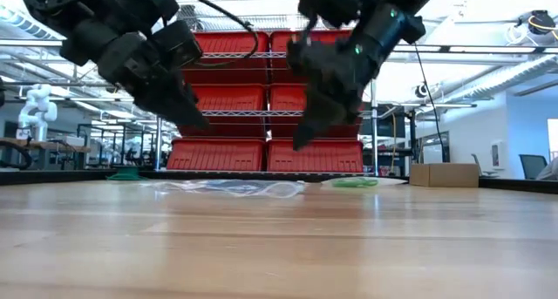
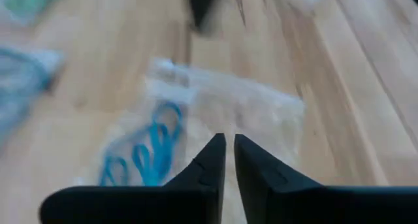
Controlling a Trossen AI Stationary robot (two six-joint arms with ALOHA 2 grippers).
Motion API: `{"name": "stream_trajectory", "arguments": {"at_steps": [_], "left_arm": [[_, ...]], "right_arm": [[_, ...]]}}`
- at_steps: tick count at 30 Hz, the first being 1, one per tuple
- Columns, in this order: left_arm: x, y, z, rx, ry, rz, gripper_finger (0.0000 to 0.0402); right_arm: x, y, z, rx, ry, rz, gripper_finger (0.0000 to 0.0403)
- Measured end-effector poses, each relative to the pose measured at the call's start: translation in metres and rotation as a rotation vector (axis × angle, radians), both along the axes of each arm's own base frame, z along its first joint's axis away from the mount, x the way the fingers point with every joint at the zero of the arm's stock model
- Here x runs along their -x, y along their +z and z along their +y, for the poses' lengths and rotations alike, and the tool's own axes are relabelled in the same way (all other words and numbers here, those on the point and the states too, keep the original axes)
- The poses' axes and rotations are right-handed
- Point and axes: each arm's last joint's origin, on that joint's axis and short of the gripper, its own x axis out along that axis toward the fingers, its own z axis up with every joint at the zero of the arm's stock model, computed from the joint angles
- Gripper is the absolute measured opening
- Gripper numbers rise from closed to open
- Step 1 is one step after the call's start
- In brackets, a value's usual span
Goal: Sort rubber bands
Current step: Close the bottom zip bag
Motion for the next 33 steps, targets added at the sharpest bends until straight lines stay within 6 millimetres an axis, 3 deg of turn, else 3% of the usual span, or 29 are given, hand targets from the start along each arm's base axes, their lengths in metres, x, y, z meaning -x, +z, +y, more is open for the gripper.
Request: {"name": "stream_trajectory", "arguments": {"at_steps": [6, 14, 21, 33], "left_arm": [[-0.004, 0.006, 0.014, -0.046, 0.066, -0.074, 0.0008], [-0.001, 0.005, 0.039, -0.050, 0.182, -0.063, 0.0004], [0.002, 0.001, 0.061, -0.072, 0.218, -0.038, 0.0003], [-0.009, -0.044, 0.075, -0.038, 0.203, 0.093, 0.0002]], "right_arm": [[-0.018, 0.004, 0.019, -0.106, 0.159, -0.179, 0.0000], [-0.028, -0.026, 0.038, -0.223, 0.268, -0.177, 0.0000], [-0.027, -0.027, 0.043, -0.359, 0.370, -0.156, 0.0000], [-0.027, -0.033, 0.055, -0.389, 0.369, -0.148, 0.0000]]}}
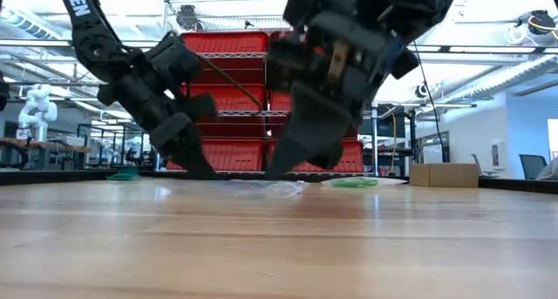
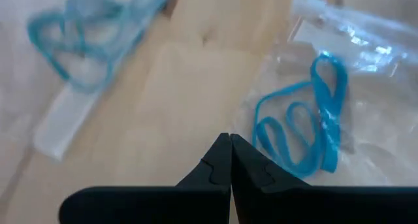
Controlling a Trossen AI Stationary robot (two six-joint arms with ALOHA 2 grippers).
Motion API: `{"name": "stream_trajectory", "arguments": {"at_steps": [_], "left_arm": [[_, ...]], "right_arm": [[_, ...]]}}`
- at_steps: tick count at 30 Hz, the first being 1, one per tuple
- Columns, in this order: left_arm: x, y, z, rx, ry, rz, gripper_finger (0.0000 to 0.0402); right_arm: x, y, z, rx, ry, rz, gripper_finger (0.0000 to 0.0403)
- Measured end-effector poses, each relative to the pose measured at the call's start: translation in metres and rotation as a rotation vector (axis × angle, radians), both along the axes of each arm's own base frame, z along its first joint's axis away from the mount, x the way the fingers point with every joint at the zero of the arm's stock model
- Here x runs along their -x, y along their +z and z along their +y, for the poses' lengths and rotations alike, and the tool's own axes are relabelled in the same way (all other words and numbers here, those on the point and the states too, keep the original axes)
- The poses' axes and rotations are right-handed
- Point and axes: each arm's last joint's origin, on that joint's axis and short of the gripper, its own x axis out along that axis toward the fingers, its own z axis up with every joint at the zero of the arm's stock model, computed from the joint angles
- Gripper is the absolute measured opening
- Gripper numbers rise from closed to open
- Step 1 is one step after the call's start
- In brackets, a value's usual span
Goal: Sort rubber bands
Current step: Close the bottom zip bag
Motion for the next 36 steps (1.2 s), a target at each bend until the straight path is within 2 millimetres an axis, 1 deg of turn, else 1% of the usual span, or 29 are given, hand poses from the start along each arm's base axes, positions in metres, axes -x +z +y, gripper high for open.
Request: {"name": "stream_trajectory", "arguments": {"at_steps": [4, 7, 9, 14, 17, 20, 23, 27, 30, 33, 36], "left_arm": [[0.002, -0.008, -0.001, 0.056, 0.025, 0.055, 0.0002], [0.004, -0.008, -0.006, 0.104, 0.025, 0.089, 0.0002], [0.005, -0.008, -0.011, 0.134, 0.028, 0.107, 0.0002], [0.002, -0.009, -0.029, 0.238, 0.010, 0.116, 0.0002], [0.000, -0.008, -0.041, 0.273, -0.008, 0.117, 0.0002], [-0.001, -0.008, -0.048, 0.264, -0.018, 0.115, 0.0002], [-0.001, -0.008, -0.049, 0.234, 0.004, 0.115, 0.0002], [-0.002, -0.008, -0.047, 0.205, 0.034, 0.107, 0.0002], [-0.003, -0.008, -0.046, 0.196, 0.042, 0.086, 0.0002], [-0.004, -0.007, -0.046, 0.200, 0.052, 0.064, 0.0002], [-0.005, -0.006, -0.046, 0.201, 0.066, 0.054, 0.0001]], "right_arm": [[0.001, -0.014, -0.003, 0.004, -0.038, 0.070, 0.0000], [0.004, -0.018, -0.010, 0.052, -0.117, 0.127, 0.0000], [0.006, -0.016, -0.017, 0.088, -0.170, 0.153, 0.0000], [0.014, -0.007, -0.034, 0.151, -0.256, 0.215, 0.0000], [0.023, 0.008, -0.042, 0.180, -0.255, 0.246, 0.0000], [0.034, 0.024, -0.047, 0.186, -0.259, 0.272, 0.0000], [0.045, 0.027, -0.044, 0.074, -0.246, 0.244, 0.0000], [0.058, 0.004, -0.030, -0.167, -0.293, 0.135, 0.0000], [0.062, -0.009, -0.024, -0.330, -0.416, 0.021, 0.0000], [0.063, -0.017, -0.018, -0.364, -0.529, -0.009, 0.0009], [0.058, -0.020, -0.014, -0.367, -0.583, -0.013, 0.0039]]}}
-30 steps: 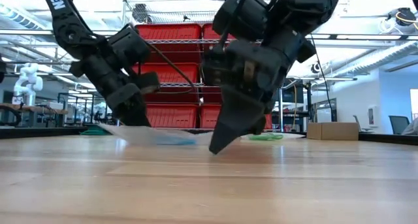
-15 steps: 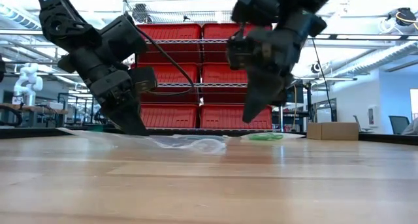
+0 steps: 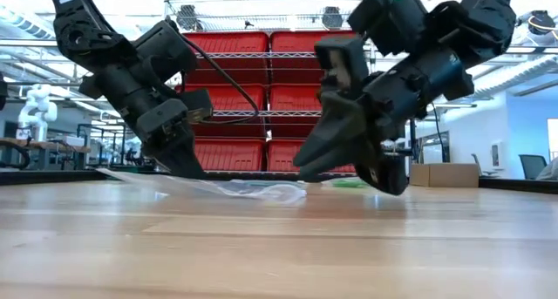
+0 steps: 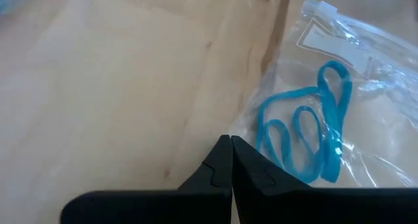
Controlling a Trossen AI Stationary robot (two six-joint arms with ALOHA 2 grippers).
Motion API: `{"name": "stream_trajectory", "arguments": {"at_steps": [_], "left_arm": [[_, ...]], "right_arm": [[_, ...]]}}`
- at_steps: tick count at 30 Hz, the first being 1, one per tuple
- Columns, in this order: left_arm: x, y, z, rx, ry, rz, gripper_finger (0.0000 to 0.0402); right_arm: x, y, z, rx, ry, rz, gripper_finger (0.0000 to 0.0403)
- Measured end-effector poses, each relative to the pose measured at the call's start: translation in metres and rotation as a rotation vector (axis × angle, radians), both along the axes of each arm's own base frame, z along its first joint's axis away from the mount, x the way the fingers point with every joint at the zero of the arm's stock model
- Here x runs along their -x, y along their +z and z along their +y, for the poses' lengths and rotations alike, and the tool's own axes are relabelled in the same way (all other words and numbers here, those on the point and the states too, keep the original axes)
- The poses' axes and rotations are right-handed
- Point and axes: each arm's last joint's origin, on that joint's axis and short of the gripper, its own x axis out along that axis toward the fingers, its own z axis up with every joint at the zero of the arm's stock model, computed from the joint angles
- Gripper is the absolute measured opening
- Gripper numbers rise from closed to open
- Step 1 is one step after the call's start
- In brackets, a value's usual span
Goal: Sort rubber bands
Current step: Close the bottom zip bag
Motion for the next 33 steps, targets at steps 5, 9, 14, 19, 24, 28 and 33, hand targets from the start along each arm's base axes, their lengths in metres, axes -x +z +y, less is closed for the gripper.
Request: {"name": "stream_trajectory", "arguments": {"at_steps": [5, 9, 14, 19, 24, 28, 33], "left_arm": [[0.000, 0.000, 0.001, -0.016, 0.017, -0.004, 0.0001], [-0.001, 0.001, 0.001, -0.016, 0.017, -0.007, 0.0001], [-0.001, 0.001, 0.001, -0.026, 0.027, -0.011, 0.0001], [-0.001, 0.001, 0.001, -0.027, 0.029, -0.012, 0.0001], [-0.001, 0.001, 0.002, -0.036, 0.041, -0.011, 0.0001], [-0.001, 0.002, 0.002, -0.037, 0.042, -0.016, 0.0001], [-0.003, 0.004, 0.002, -0.039, 0.043, -0.046, 0.0001]], "right_arm": [[-0.007, -0.005, -0.004, -0.052, -0.112, 0.034, 0.0111], [-0.007, -0.008, -0.009, -0.076, -0.166, 0.055, 0.0156], [-0.008, -0.008, -0.009, -0.104, -0.202, 0.056, 0.0177], [-0.006, -0.008, 0.002, -0.157, -0.215, 0.067, 0.0170], [-0.005, -0.009, 0.002, -0.182, -0.250, 0.076, 0.0164], [-0.006, -0.010, 0.000, -0.194, -0.267, 0.080, 0.0164], [-0.014, -0.014, 0.000, -0.221, -0.289, 0.079, 0.0164]]}}
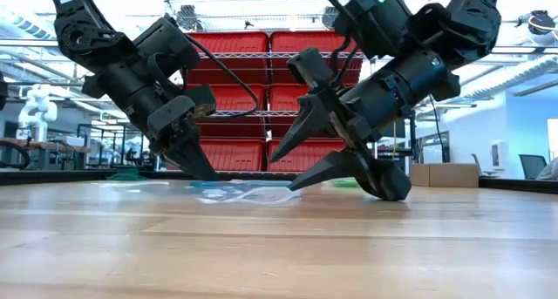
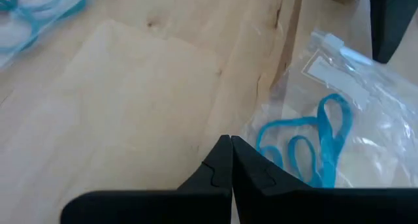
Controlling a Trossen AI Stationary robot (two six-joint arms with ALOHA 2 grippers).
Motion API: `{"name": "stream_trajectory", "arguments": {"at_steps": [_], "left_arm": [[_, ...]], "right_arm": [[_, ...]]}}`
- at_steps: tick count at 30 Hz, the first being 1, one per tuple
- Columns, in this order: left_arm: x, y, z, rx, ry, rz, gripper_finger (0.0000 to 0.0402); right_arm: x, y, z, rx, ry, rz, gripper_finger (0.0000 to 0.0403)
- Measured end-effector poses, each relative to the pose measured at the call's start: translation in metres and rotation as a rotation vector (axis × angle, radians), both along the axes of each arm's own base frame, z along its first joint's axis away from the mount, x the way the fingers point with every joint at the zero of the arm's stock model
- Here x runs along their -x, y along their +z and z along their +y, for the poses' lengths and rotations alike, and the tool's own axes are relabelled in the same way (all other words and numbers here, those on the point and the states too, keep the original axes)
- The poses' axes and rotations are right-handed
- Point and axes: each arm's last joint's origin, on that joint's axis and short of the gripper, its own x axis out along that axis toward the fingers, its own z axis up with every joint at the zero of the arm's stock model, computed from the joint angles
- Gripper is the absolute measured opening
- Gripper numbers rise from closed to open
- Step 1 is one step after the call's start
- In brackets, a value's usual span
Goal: Sort rubber bands
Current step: Close the bottom zip bag
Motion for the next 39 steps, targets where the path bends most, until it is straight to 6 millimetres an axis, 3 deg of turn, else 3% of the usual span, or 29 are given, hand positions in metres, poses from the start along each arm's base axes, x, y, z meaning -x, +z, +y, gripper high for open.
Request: {"name": "stream_trajectory", "arguments": {"at_steps": [9, 17, 21, 27, 35, 39], "left_arm": [[0.001, -0.001, 0.000, 0.008, 0.020, 0.011, 0.0001], [0.000, 0.000, 0.000, 0.001, 0.025, 0.001, 0.0001], [0.000, 0.000, 0.000, 0.001, 0.024, 0.001, 0.0001], [-0.002, 0.002, 0.001, -0.017, 0.012, -0.030, 0.0001], [-0.003, 0.004, 0.001, -0.031, 0.000, -0.044, 0.0001], [-0.003, 0.004, 0.001, -0.050, -0.023, -0.049, 0.0001]], "right_arm": [[-0.018, 0.006, 0.005, 0.075, 0.061, 0.149, 0.0164], [-0.020, 0.006, -0.004, 0.131, 0.070, 0.133, 0.0158], [-0.021, 0.005, -0.014, 0.236, 0.075, 0.134, 0.0118], [-0.021, 0.004, -0.033, 0.439, 0.113, 0.155, 0.0012], [-0.021, 0.007, -0.056, 0.537, 0.226, 0.164, 0.0002], [-0.019, 0.022, -0.060, 0.609, 0.296, 0.124, 0.0001]]}}
